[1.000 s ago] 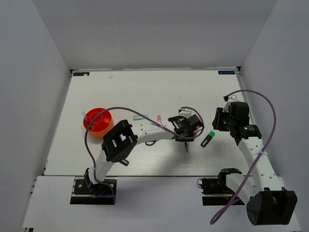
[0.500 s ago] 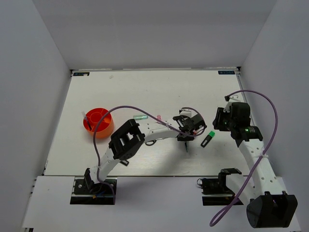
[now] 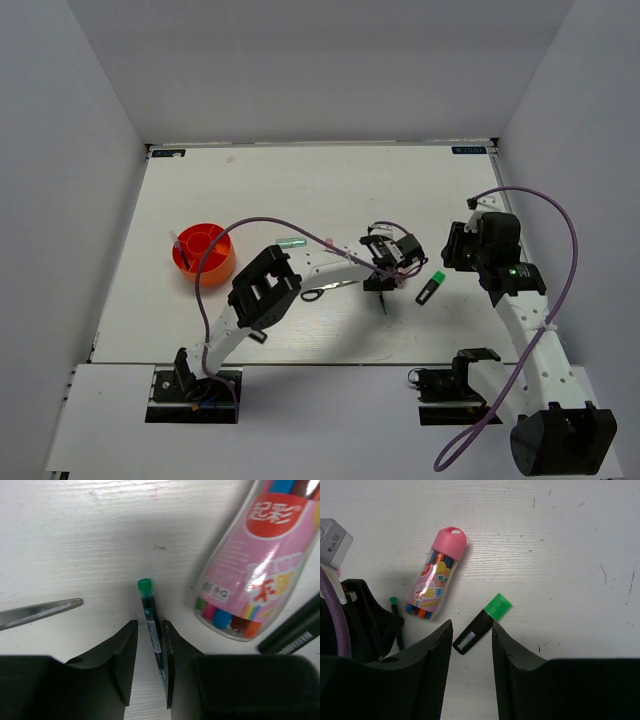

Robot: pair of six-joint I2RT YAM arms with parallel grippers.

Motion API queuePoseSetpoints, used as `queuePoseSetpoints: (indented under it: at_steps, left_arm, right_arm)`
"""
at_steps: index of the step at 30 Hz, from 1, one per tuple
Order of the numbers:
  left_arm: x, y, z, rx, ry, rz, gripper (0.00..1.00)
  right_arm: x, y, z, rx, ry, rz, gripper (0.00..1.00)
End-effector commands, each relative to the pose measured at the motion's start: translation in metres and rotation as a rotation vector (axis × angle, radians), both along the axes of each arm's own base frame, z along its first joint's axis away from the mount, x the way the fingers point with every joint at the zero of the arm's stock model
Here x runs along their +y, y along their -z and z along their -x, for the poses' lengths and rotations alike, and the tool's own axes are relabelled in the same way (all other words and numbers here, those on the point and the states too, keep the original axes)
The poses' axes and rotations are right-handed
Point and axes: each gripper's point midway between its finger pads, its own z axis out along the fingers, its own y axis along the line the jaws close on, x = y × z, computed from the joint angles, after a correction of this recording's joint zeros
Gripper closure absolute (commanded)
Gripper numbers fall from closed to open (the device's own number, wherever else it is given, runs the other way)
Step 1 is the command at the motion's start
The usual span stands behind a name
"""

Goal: Sort the stationery into containers
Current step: Pick up the pen from the center of the board.

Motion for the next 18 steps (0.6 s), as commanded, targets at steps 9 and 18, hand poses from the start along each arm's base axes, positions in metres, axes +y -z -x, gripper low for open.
queuePoseSetpoints:
  at_steps: [9,18]
  left_arm:
    - [0.091,0.039,0.036,0.130,-0.007,-0.295,0.67]
    - [0.078,0.047,0.038,0.172,-0.004,-0.258,0.93]
  right_arm:
    - [0.001,-0.019,-0.005,-0.061,0.011,-0.022,0.59]
    - [0.001,-0.019,-0.005,-0.061,0.015,-0.025,0.59]
